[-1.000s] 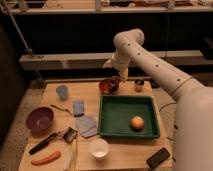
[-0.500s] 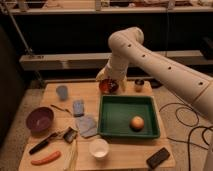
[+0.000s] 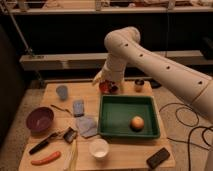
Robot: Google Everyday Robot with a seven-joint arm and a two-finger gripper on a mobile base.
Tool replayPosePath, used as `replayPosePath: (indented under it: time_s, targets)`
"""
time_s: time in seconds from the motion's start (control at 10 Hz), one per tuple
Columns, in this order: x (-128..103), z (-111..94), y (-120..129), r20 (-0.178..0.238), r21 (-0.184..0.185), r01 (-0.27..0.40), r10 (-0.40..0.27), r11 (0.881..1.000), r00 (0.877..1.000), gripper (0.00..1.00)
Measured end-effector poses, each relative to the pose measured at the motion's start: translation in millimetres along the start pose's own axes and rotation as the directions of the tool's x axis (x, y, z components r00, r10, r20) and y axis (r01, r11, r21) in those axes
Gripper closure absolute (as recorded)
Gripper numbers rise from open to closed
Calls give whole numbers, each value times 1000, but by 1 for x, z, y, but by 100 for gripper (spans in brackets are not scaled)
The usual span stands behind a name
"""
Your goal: Place towel in paper cup
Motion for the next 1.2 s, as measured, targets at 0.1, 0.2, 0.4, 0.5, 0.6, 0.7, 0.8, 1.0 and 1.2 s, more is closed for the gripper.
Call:
replayPosePath:
  time_s: [0.1,0.2,0.4,0.5,0.6,0.7,0.8,1.0,1.2]
  targets:
    - [-4,4,-8,16,-18,54,-54,998,998,20]
    - [-9,9,-16,27,-24,91,-91,996,996,20]
    - [-33,22,-50,50,-37,189,-187,981,981,20]
    - [-46,28,-69,55,-33,222,-220,974,974,20]
    - [-64,38,-94,65,-25,270,-268,963,961,20]
    - [-80,49,-111,80,-19,305,-303,952,950,20]
    - [-92,62,-123,94,-19,336,-333,942,938,20]
    - [-115,103,-134,137,-44,395,-386,918,912,20]
    - [-123,136,-129,163,-60,403,-389,913,907,20]
